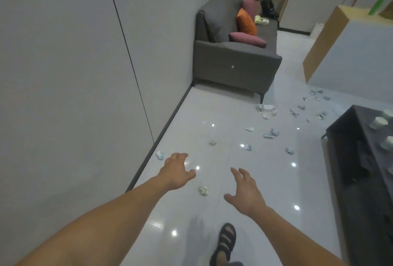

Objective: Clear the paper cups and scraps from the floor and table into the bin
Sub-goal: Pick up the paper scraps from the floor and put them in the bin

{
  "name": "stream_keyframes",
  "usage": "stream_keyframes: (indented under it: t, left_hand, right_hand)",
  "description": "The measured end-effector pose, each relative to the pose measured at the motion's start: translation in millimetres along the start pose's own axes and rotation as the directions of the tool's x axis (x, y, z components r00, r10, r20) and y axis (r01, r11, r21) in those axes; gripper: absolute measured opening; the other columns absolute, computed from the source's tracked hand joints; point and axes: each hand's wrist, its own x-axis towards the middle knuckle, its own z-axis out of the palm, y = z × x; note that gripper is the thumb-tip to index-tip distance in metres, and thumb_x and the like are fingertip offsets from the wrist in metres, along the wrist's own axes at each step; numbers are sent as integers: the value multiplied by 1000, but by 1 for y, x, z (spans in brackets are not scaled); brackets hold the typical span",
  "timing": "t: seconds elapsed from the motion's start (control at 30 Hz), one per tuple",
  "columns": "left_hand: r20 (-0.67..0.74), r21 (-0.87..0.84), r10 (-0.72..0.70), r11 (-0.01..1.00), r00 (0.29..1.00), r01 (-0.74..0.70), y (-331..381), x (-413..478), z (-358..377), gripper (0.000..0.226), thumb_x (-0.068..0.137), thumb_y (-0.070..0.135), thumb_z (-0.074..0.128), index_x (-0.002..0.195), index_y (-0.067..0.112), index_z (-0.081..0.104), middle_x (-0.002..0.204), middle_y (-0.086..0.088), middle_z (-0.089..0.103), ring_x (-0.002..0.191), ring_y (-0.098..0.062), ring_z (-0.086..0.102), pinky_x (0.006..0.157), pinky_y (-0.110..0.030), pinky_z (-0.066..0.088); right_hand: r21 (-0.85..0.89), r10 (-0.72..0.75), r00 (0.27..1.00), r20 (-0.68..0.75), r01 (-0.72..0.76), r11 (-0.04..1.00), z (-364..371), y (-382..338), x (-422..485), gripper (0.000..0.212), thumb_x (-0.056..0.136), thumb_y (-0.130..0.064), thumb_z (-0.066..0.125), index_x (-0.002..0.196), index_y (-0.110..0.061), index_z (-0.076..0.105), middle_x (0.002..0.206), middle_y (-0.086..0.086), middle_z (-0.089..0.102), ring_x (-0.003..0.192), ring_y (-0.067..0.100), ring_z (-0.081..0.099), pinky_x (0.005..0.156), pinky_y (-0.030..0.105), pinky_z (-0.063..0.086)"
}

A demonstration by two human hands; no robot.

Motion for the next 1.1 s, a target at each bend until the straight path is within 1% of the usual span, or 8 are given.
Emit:
stream_keyframes:
  t: [0.27, 0.4, 0.63, 0.77, 0.87, 0.93, 1.0, 1.1]
  left_hand:
    - [29, -80, -212, 974, 977, 214, 19, 96, 2, 71, 89, 45, 54, 148, 20, 24, 154, -4, 20, 139, -25, 23, 111, -40, 30]
    - [19, -154, -291, 944, 957, 290, 12, 136, 0, 70, 88, 45, 54, 148, 21, 26, 153, -2, 22, 137, -23, 27, 108, -38, 34]
    - [71, -230, -325, 915, 943, 332, -35, 235, 13, 70, 88, 47, 54, 147, 21, 27, 151, -5, 26, 137, -25, 28, 108, -37, 31]
    - [124, -277, -355, 884, 927, 376, -76, 300, 56, 68, 88, 46, 55, 146, 21, 30, 150, -2, 29, 136, -21, 30, 109, -32, 29]
    - [181, -331, -414, 829, 892, 452, -114, 338, 113, 68, 88, 46, 56, 146, 22, 31, 149, -1, 31, 133, -18, 35, 107, -29, 32]
    - [222, -347, -455, 790, 862, 506, -140, 361, 160, 67, 88, 46, 55, 146, 24, 31, 148, 0, 32, 131, -17, 36, 107, -29, 34]
    - [250, -370, -495, 745, 832, 554, -168, 384, 211, 65, 88, 45, 55, 146, 25, 31, 148, 1, 33, 130, -16, 39, 107, -33, 37]
    - [254, -395, -543, 697, 800, 599, -204, 414, 286, 62, 88, 44, 55, 143, 28, 34, 146, 4, 34, 130, -15, 38, 107, -40, 37]
  right_hand:
    - [-40, -114, 980, 162, 122, 992, -26, 14, 142, 88, 86, -46, 64, 155, -28, 11, 160, 0, 8, 143, 23, 19, 104, 36, 40]
    - [-52, -146, 961, 235, 162, 985, -28, 5, 199, 88, 85, -43, 65, 154, -29, 12, 160, 0, 9, 144, 23, 18, 104, 38, 39]
    - [-89, -123, 949, 291, 155, 984, 8, -11, 298, 87, 85, -45, 67, 153, -30, 14, 159, -2, 12, 142, 22, 23, 104, 35, 40]
    - [-92, -73, 938, 340, 111, 990, 66, 3, 357, 86, 85, -49, 65, 152, -31, 15, 158, -5, 12, 140, 21, 26, 102, 33, 42]
    - [-127, -23, 910, 413, 83, 988, 133, 28, 402, 87, 82, -48, 67, 151, -34, 15, 158, -5, 13, 138, 21, 30, 99, 32, 44]
    - [-162, 15, 879, 476, 71, 984, 186, 52, 431, 88, 80, -48, 68, 150, -35, 16, 157, -3, 15, 136, 22, 33, 102, 35, 44]
    - [-201, 28, 848, 529, 93, 975, 245, 82, 459, 90, 79, -51, 67, 150, -35, 14, 156, -1, 17, 134, 25, 35, 105, 40, 43]
    - [-309, 17, 800, 599, 212, 927, 329, 128, 497, 91, 81, -56, 63, 150, -33, 8, 157, 1, 13, 134, 30, 35, 105, 47, 41]
